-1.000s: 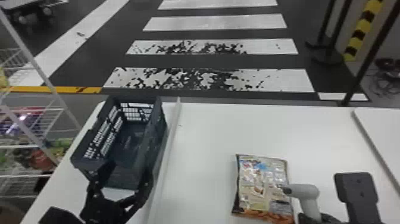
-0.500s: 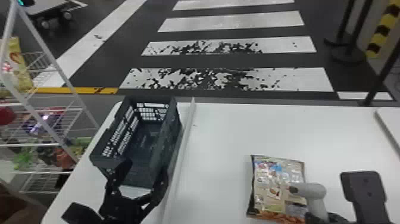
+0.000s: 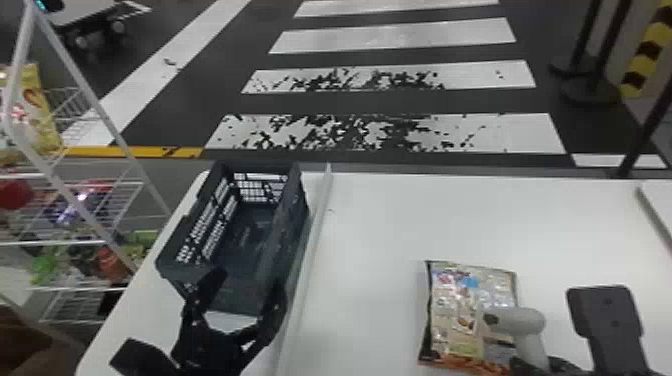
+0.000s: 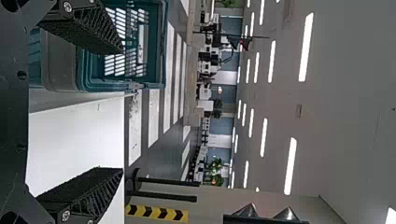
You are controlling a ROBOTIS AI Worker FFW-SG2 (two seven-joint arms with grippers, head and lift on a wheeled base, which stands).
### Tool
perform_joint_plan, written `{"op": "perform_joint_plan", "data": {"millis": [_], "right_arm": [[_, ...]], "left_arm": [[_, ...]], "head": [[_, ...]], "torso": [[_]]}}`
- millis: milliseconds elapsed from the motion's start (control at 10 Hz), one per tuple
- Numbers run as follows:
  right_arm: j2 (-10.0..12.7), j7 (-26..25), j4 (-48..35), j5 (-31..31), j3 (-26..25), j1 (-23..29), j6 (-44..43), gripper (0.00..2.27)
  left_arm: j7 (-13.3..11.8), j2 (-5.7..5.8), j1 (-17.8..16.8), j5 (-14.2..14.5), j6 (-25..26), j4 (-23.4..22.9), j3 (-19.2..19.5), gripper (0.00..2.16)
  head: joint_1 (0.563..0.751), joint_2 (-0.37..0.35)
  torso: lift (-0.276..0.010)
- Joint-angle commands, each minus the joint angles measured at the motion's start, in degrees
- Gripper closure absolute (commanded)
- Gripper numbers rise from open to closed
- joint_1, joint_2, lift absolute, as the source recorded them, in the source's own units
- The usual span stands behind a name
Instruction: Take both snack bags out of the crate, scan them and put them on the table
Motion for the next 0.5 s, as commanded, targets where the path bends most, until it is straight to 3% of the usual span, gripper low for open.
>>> {"op": "perform_joint_plan", "data": {"millis": [0, 400], "right_arm": [[0.1, -0.1, 0.0, 0.2, -0.5, 0.0, 0.0, 2.25], [0.1, -0.1, 0.9, -0.1, -7.7, 0.0, -4.6, 2.25]], "left_arm": [[-0.1, 0.0, -0.1, 0.0, 0.0, -0.1, 0.0, 0.1], [-0.1, 0.0, -0.1, 0.0, 0.0, 0.0, -0.1, 0.1]], "head": [[0.695, 0.203], [0.695, 0.152]], "torso": [[-0.092], [-0.092]]}}
